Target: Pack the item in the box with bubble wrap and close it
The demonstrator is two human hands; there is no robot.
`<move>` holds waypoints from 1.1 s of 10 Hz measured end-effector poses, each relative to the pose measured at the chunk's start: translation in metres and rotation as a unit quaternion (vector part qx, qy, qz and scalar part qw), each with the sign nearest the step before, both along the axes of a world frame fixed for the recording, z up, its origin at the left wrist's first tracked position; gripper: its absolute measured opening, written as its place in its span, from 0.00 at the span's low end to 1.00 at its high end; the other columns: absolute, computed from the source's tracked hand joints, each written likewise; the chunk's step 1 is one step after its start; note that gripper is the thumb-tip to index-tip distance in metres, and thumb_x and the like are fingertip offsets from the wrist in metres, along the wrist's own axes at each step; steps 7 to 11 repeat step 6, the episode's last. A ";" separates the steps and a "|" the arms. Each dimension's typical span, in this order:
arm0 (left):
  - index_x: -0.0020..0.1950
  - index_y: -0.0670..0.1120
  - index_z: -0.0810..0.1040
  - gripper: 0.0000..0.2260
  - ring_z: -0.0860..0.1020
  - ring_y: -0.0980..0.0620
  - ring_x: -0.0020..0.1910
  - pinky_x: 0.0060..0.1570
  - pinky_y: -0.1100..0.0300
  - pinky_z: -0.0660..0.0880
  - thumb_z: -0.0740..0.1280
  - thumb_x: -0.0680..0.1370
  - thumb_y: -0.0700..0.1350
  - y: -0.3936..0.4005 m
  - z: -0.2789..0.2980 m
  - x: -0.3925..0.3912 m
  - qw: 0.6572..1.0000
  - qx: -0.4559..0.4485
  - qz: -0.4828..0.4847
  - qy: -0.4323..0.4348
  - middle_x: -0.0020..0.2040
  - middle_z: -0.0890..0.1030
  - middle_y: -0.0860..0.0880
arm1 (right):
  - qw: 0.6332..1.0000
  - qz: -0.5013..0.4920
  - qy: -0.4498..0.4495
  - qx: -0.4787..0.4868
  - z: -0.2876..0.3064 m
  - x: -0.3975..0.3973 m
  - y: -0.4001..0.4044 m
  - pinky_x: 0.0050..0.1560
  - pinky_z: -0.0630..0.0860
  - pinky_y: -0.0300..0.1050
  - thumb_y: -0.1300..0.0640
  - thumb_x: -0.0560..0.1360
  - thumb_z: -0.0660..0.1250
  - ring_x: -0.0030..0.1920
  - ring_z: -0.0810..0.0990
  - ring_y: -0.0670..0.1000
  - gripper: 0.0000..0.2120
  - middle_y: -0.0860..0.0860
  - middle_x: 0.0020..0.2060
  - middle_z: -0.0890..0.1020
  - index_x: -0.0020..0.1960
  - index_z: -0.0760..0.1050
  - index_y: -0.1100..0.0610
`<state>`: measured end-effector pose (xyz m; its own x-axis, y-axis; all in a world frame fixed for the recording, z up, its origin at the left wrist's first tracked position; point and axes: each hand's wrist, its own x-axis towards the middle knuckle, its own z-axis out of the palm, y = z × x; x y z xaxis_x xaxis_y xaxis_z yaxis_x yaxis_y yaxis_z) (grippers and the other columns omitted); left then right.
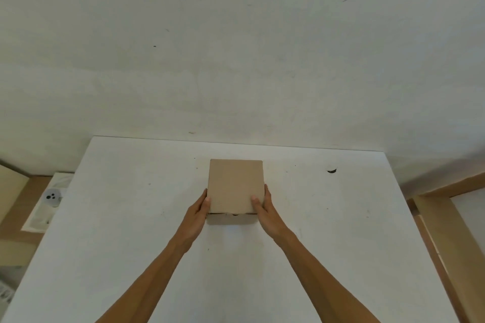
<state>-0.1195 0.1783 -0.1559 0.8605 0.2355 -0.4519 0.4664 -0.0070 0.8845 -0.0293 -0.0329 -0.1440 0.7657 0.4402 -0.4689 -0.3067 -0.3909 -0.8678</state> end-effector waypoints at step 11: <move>0.76 0.41 0.65 0.34 0.69 0.41 0.71 0.71 0.42 0.65 0.50 0.81 0.66 0.016 0.079 0.090 0.980 0.007 0.161 0.114 0.74 0.69 0.41 | 0.990 -0.124 0.046 -0.042 0.089 0.063 -0.001 0.67 0.72 0.55 0.48 0.83 0.62 0.67 0.71 0.55 0.27 0.56 0.74 0.68 0.77 0.62 0.57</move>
